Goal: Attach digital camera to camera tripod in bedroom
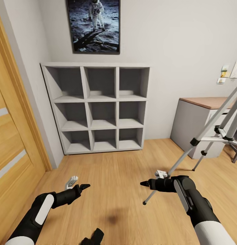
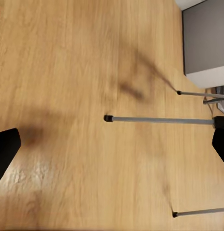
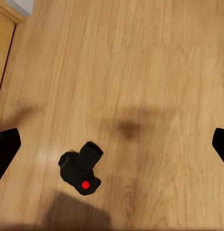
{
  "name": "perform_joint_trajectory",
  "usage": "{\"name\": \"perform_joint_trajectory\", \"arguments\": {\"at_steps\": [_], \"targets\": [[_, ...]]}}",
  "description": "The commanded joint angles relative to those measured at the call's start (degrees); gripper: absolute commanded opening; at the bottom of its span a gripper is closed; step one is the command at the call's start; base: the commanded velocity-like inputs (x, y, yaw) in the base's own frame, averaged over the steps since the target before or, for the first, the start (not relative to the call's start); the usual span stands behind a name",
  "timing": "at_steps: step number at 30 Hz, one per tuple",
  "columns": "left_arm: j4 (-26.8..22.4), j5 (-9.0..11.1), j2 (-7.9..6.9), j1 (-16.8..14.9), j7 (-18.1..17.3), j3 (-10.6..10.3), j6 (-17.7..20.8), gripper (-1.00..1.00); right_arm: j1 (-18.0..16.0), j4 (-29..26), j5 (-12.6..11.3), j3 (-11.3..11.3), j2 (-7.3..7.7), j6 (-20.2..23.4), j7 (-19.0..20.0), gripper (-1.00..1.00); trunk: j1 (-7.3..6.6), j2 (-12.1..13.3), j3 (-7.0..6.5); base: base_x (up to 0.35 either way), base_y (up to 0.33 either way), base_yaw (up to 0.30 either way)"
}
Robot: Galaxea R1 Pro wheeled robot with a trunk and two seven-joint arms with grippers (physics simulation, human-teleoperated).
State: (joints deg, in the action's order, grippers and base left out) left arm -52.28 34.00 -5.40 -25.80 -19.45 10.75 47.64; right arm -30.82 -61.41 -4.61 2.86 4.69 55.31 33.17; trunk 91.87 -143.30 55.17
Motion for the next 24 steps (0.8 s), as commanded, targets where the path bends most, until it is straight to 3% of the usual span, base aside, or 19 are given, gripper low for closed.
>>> {"name": "perform_joint_trajectory", "arguments": {"at_steps": [1,24], "targets": [[0.0,-0.1,0.02,0.0,-0.2,0.1,0.3,1.00,0.0,0.0,-0.5,0.1,-0.01,0.4,-0.2,1.00,0.01,0.0,0.29,0.000,0.000,0.000],[-0.1,-0.1,-0.14,0.0,-0.2,0.1,0.4,1.00,-0.1,0.0,-0.5,0.1,-0.01,0.4,-0.2,1.00,0.60,-0.4,5.38,0.000,0.000,0.000]]}}
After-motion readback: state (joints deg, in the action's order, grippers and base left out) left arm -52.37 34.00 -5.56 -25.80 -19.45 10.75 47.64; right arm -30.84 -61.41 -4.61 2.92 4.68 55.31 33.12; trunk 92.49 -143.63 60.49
